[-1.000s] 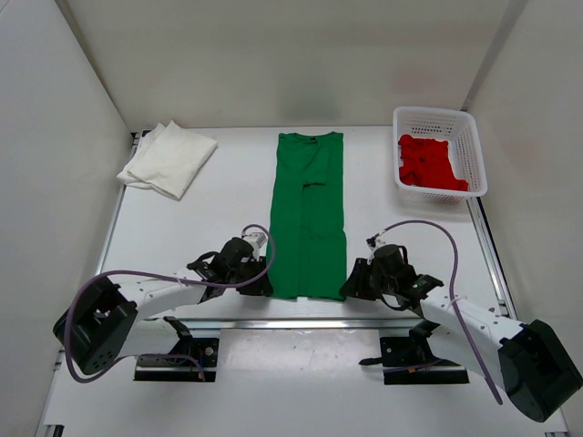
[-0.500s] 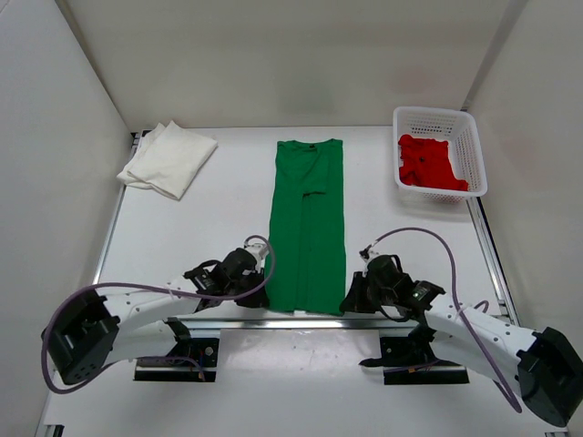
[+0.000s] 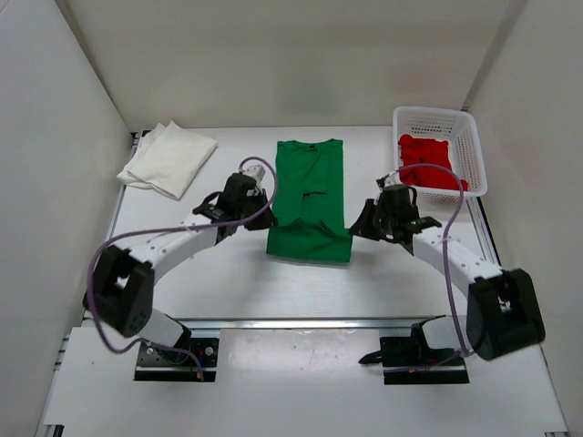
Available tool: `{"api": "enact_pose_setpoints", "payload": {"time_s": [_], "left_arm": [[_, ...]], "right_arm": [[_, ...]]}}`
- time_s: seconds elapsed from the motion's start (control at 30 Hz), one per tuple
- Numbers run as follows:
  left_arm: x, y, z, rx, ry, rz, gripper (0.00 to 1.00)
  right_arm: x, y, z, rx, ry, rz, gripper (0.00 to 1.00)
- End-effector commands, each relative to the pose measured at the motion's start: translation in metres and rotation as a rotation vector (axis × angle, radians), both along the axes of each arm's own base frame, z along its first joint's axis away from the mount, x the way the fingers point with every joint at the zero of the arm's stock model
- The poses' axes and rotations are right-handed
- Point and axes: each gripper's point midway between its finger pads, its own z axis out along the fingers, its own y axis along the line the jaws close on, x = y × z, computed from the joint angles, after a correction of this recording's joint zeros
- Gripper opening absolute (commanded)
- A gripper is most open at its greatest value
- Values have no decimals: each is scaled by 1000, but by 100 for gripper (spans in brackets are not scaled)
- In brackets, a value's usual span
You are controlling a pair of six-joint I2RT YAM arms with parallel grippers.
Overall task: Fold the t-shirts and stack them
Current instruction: Fold the folded rectangular tshirt in 1/3 of the way
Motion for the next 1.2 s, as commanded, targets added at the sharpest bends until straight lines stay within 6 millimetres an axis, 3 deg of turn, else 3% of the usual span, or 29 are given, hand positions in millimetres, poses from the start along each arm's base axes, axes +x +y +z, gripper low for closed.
{"api": "enact_pose_setpoints", "payload": {"time_s": [0.0, 0.03, 0.1, 0.13, 0.17, 0.2, 0.27, 0.3, 0.33, 0.43, 0.47, 0.53, 0.67, 0.7, 0.77, 0.87, 0.93, 0.97, 1.0, 1.03, 1.07, 1.13, 1.17], "left_arm": [[44, -3, 11, 13, -50, 37, 0], [54, 0, 3, 41, -42, 51, 0], [79, -3, 11, 65, -68, 73, 0], [85, -1, 1, 77, -46, 86, 0], [93, -1, 6, 73, -51, 90, 0], [103, 1, 2, 73, -43, 101, 0], [112, 0, -17, 92, -13, 104, 2], [117, -1, -18, 98, -13, 102, 1], [117, 0, -33, 122, 20, 100, 3], [133, 6, -51, 140, 43, 122, 4], [138, 6, -57, 133, 46, 127, 4], [144, 4, -56, 86, 45, 137, 6], [163, 11, -40, 32, -15, 183, 11], [166, 10, -35, 16, -30, 192, 16], [166, 5, -25, -15, -56, 181, 23], [164, 5, -17, -61, -73, 187, 31], [164, 8, 0, -92, -117, 195, 43], [159, 11, -3, -88, -106, 208, 52], [156, 12, 7, -98, -128, 207, 58], [152, 10, 18, -119, -163, 207, 62], [143, 14, 12, -111, -154, 208, 62], [123, 1, 14, -105, -173, 184, 56], [111, -2, 3, -106, -154, 174, 52]], "right_arm": [[48, -2, 18, -20, -110, 7, 0], [61, -3, 30, -13, -143, 4, 0], [80, -3, 23, -3, -120, 1, 0], [92, -4, 31, 3, -144, 5, 0], [105, 0, 35, 8, -156, 11, 0], [111, -3, 20, -9, -119, 3, 1], [132, -2, 23, -12, -122, 9, 0], [134, 0, 8, -22, -82, 17, 0], [142, 1, 12, -24, -92, 14, 0], [154, 0, -14, -39, -44, 18, 0], [161, -2, -11, -33, -60, 15, 0], [168, -1, -21, -35, -39, 16, 0], [183, -1, -16, -63, -67, 16, 1], [187, -4, -13, -74, -79, 8, 1], [188, -6, -11, -77, -87, -6, 9], [187, -11, 10, -74, -139, -21, 24], [184, -12, 21, -94, -162, -33, 32], [184, -12, 33, -107, -195, -39, 34], [179, -13, 29, -137, -196, -50, 36], [169, -5, 31, -145, -205, -23, 35], [167, 0, 36, -148, -226, -19, 27], [156, 16, 34, -130, -235, 16, 14], [151, 25, 31, -110, -226, 33, 5]]}}
